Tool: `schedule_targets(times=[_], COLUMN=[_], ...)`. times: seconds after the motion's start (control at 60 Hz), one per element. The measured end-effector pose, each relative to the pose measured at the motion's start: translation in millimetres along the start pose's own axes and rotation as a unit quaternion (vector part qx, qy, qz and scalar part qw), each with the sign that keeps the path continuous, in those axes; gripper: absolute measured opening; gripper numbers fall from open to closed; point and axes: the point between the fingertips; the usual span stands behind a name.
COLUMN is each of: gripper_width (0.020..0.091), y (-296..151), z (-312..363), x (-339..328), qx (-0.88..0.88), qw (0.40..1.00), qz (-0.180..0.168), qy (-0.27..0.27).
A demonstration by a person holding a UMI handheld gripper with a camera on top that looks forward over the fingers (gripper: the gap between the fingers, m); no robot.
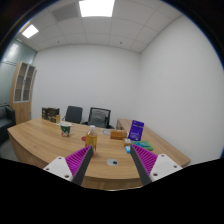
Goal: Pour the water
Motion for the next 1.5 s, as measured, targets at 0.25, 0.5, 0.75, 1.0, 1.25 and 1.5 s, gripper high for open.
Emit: schedule_targets(times=[0.25, 0.5, 0.75, 1.0, 1.25, 1.5], gripper_width=[0.0834, 0.0839, 0.0842, 0.0842, 0.0567, 0.0457], y=[8, 35, 68, 81, 89, 76], z=[-3, 43, 106, 128, 134, 133], x=[15, 90, 223, 304, 333, 344], qx=[0.012, 0.044, 0.078, 0.071, 0.067, 0.027], qw=[1.0, 0.998, 0.994, 0.995, 0.997, 0.999], qz=[0.008, 0.02, 0.043, 0.057, 0.035, 0.042], qy=[-0.002, -0.027, -0.061, -0.047, -0.008, 0.017])
Point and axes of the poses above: the point between the fingertips, and its own axes, seen from behind it with the camera up: z to the left, y down, x forward, the way the camera looks, and after that the axes turned 1 degree about -x, right-handed
